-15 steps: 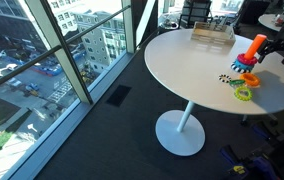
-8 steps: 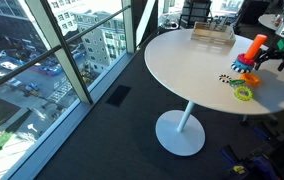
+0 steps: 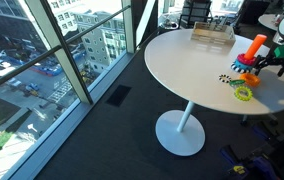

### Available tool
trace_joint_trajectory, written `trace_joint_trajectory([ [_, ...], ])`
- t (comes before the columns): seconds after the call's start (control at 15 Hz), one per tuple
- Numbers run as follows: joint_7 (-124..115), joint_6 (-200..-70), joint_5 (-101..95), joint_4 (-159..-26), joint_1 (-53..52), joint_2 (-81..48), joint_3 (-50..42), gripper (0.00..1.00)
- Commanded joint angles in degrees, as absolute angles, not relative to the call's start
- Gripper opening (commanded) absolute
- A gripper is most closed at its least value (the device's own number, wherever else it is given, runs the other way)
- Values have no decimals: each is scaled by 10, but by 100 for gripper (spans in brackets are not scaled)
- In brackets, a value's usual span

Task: Put the orange ring on the ring holder

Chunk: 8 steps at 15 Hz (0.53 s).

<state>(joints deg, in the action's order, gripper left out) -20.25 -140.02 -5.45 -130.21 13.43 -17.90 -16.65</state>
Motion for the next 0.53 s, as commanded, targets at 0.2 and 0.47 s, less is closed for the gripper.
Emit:
trace_joint_trajectory([
  [0.2,-200,-1456,-36,-1308,128,-204,-170,100],
  [0.47,-195,-1470,-29,-1313,123,-215,-169,100],
])
